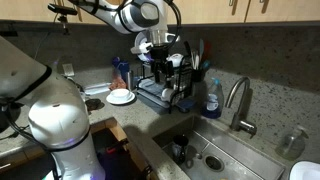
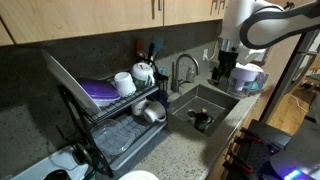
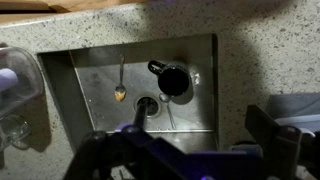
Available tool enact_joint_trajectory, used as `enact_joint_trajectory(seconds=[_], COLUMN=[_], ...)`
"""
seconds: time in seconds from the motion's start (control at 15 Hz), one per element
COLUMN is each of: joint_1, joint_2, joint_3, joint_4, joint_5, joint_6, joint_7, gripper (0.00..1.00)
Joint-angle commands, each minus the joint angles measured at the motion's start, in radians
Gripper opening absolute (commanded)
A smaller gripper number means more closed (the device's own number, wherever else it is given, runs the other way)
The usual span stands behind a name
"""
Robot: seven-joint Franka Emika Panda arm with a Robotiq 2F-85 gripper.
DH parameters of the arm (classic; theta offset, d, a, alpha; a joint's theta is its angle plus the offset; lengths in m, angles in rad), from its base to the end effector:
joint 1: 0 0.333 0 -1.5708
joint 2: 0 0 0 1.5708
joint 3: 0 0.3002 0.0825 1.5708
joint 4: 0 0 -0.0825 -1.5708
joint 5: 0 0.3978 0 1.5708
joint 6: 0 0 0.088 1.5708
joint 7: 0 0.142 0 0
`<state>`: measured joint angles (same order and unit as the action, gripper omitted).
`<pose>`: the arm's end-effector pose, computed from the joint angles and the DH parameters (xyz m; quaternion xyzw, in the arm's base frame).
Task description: Move the plastic bag to the right then remove the plastic container from the plastic bag.
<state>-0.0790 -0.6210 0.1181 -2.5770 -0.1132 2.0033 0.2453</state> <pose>0.3872 0.0018 0.4142 0.9920 -0.0902 0.0323 0.0826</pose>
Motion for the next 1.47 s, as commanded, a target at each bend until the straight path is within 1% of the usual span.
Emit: enact_joint_trajectory(seconds=[0.0,0.27,0.33,0.4,0.47,0.73,1.07,1.4], joint_1=[0.012,0.012,0.020,0.035,0.051,0.123,0.231,0.299], joint_2=[0.001,0.001,-0.003,-0.007,0.009,-0.016,-0.022,-0.032], joint_3=[-0.010,-0.010,-0.004,-0.001,0.004,0.016,0.011,0.016], joint_4=[0.002,0.002,-0.003,-0.007,0.015,0.000,-0.019,-0.039], joint_5=[-0.007,-0.007,-0.007,0.002,0.012,0.054,0.206,0.360], joint_6=[-0.003,-0.003,-0.003,-0.003,-0.004,0.008,0.029,0.032], joint_7=[0.005,0.005,0.003,-0.007,-0.014,-0.024,-0.070,-0.111], gripper=[1.00,1.00,1.00,1.00,1.00,1.00,1.00,1.00])
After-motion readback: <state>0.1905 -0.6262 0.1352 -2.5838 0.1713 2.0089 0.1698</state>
